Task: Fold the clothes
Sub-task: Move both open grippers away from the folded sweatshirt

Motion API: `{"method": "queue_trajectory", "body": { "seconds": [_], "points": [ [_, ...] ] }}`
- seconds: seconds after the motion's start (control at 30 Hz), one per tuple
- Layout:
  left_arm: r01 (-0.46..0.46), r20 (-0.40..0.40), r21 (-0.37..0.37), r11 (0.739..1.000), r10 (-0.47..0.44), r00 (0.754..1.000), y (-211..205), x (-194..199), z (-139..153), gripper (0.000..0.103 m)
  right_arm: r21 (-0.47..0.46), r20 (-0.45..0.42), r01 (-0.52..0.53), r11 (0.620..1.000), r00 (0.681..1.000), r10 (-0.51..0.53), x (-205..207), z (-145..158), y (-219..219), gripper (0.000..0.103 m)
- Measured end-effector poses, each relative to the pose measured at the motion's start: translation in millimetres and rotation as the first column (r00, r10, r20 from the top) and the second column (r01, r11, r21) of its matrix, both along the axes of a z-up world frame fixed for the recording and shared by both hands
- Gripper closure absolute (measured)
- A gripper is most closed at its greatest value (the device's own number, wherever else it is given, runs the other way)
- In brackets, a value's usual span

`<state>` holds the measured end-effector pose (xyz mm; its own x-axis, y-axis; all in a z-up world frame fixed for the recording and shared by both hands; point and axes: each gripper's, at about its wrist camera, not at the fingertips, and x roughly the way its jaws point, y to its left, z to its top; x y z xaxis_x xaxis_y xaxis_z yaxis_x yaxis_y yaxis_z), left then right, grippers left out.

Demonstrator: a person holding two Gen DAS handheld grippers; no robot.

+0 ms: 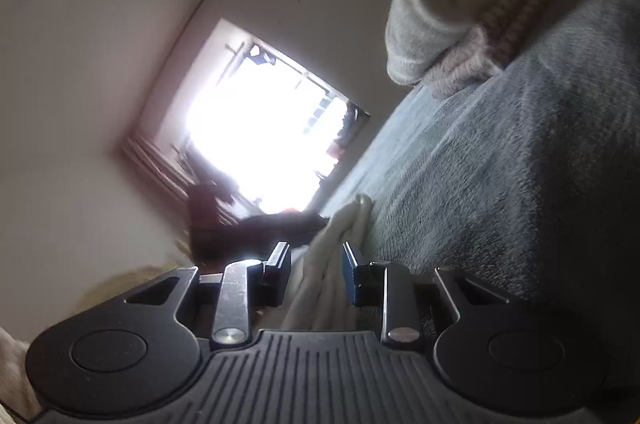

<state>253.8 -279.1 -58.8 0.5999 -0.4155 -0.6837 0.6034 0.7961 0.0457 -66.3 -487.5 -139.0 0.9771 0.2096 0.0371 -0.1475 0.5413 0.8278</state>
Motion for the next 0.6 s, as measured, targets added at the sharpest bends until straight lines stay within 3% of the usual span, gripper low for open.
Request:
{"method": "queue_trajectory", "body": {
  "seconds": [0.1, 0.2, 0.3, 0.4, 0.47, 0.6],
  "points": [
    [-0.026, 0.027, -0.04, 0.999, 0.027, 0.999, 5, -5, 18, 0.058, 0.068, 0.027, 0.01, 0.998, 1.0, -0.012, -3, -7, -10, 0.073],
    [0.051, 0.044, -0.112, 0.992, -0.046, 0.998, 13, -32, 37, 0.058, 0.141, 0.059, 0.018, 0.99, 0.998, -0.026, -4, -14, -21, 0.073],
    [0.142, -0.007, -0.118, 0.983, -0.144, 0.99, 9, -53, 38, 0.058, 0.204, 0.089, 0.012, 0.979, 0.996, -0.031, -2, -23, -32, 0.073],
    [0.196, -0.088, -0.065, 0.978, -0.201, 0.976, -9, -58, 15, 0.058, 0.227, 0.094, 0.006, 0.974, 0.995, -0.029, 2, -26, -35, 0.074],
    [0.188, -0.043, -0.028, 0.982, -0.189, 0.981, -21, -57, 7, 0.057, 0.213, 0.088, 0.013, 0.977, 0.996, -0.032, 6, -26, -35, 0.074],
    [0.091, -0.049, -0.139, 0.986, -0.099, 0.994, -9, -49, 33, 0.058, 0.184, 0.069, 0.042, 0.982, 0.996, -0.056, 7, -22, -31, 0.074]
  ]
}}
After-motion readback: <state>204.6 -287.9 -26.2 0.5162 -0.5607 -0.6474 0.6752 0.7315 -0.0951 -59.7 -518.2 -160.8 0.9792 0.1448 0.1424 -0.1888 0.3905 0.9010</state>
